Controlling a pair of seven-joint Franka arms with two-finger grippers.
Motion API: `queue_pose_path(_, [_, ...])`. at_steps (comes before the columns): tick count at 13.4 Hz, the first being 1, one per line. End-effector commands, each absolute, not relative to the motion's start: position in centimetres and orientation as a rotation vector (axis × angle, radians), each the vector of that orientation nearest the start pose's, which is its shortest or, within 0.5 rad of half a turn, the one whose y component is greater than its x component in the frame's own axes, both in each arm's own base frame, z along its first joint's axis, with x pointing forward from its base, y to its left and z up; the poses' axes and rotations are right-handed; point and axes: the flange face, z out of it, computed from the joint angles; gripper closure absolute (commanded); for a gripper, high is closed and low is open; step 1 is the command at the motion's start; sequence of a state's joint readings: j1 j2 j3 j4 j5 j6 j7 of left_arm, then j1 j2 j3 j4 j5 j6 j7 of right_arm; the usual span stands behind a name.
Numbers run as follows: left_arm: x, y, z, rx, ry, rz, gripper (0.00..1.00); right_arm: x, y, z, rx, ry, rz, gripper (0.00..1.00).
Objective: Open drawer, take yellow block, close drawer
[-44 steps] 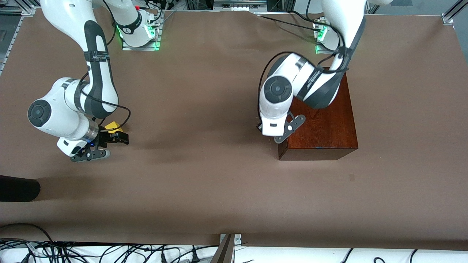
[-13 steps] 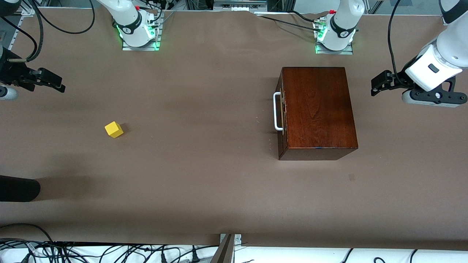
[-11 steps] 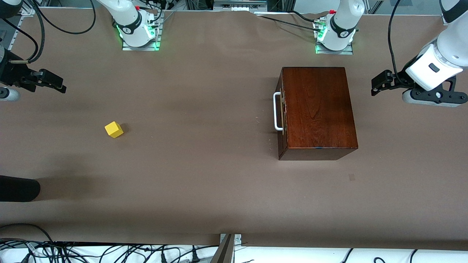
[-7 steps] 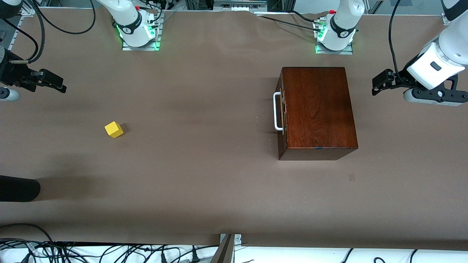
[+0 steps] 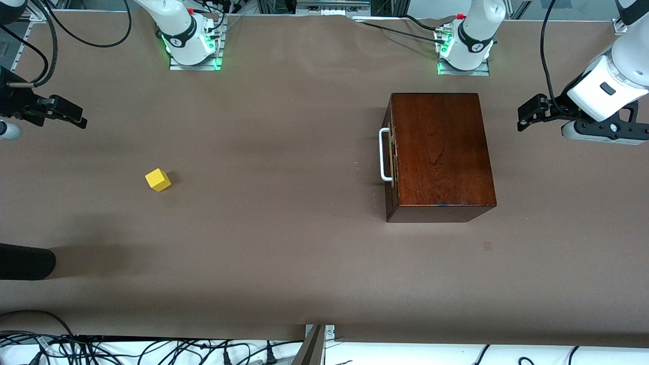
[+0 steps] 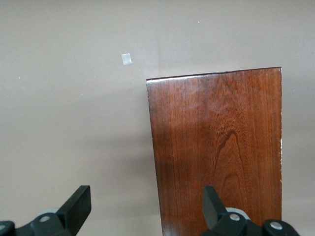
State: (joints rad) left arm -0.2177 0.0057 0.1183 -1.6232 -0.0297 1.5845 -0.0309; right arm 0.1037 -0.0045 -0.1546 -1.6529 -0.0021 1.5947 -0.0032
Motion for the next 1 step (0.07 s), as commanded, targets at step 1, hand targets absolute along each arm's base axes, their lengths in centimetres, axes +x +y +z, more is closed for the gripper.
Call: queue_pose_path(1, [54.94, -5.51, 60.53, -3.178, 0.113, 0.070, 0.00, 55.04, -3.16, 60.09, -3.148, 0.096, 0.097, 0.00])
